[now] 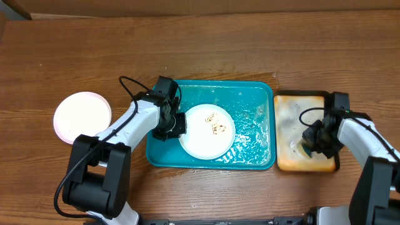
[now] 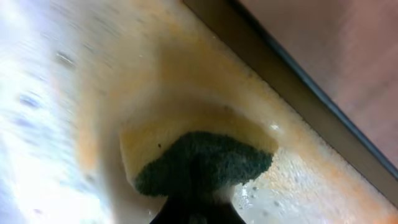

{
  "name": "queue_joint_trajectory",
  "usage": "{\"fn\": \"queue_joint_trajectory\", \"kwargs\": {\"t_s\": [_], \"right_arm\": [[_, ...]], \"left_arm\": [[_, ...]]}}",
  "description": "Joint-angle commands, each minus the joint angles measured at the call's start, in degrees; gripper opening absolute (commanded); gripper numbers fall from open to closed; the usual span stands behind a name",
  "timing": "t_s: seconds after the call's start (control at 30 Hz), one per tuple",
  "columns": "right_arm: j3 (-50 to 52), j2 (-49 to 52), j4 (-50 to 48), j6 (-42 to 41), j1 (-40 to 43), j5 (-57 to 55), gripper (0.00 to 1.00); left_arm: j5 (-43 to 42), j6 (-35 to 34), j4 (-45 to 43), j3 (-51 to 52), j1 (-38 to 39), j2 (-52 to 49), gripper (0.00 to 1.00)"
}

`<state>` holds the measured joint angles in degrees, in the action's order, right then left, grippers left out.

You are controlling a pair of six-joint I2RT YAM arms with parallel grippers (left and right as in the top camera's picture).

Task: Clean dirty plates on tray and stack at the side
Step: 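Soak the sponge in the soapy tray and bring it to the plate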

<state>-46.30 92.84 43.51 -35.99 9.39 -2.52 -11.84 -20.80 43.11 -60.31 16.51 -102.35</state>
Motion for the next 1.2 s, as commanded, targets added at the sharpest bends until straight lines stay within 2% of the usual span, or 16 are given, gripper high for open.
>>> {"fn": "queue_joint_trajectory", "kwargs": {"t_s": [0.0, 0.27, 0.4, 0.6, 0.7, 0.83, 0.93, 1.07, 1.17], "right_arm": [[3.3, 9.22, -4.63, 4.59, -0.07, 8.04, 0.04], [-6.54, 0.02, 4.35, 8.35, -0.04, 8.44, 0.04], [-11.69, -5.01, 7.13, 11.96, -0.07, 12.79, 0.04], [-14.21, -10.6, 7.17, 21.38, -0.07, 26.91, 0.04], [-14.21, -11.26, 7.69, 28.89, -0.83, 37.11, 0.04], [-14.08, -10.64, 10.29, 38.45, -6.05, 45.33, 0.04], [-14.08, -9.62, 10.12, 40.46, -13.25, 45.55, 0.04], [-14.08, -7.23, 5.79, 40.09, -22.49, 45.48, 0.04], [-14.08, -3.85, 0.94, 36.5, -28.09, 45.31, 0.04]], "left_arm": [[-0.02, 1.53, 0.37, -0.5, 0.02, -1.46, 0.04], [-0.04, 1.53, 0.39, -0.5, 0.02, -1.46, 0.04], [-0.02, 2.23, 0.02, -0.5, 0.02, -1.46, 0.04], [2.23, 3.67, -2.23, -0.5, 0.02, -1.46, 0.04], [3.67, 3.72, -3.41, -0.5, 0.02, -1.46, 0.04], [3.43, 3.72, -3.91, -0.5, 0.02, -1.46, 0.04], [3.23, 3.69, -4.0, -0.5, 0.02, -1.46, 0.04], [2.49, 3.72, -3.91, -0.5, 0.02, -1.46, 0.04], [1.2, 3.69, -3.78, -0.5, 0.02, -1.46, 0.04]]}}
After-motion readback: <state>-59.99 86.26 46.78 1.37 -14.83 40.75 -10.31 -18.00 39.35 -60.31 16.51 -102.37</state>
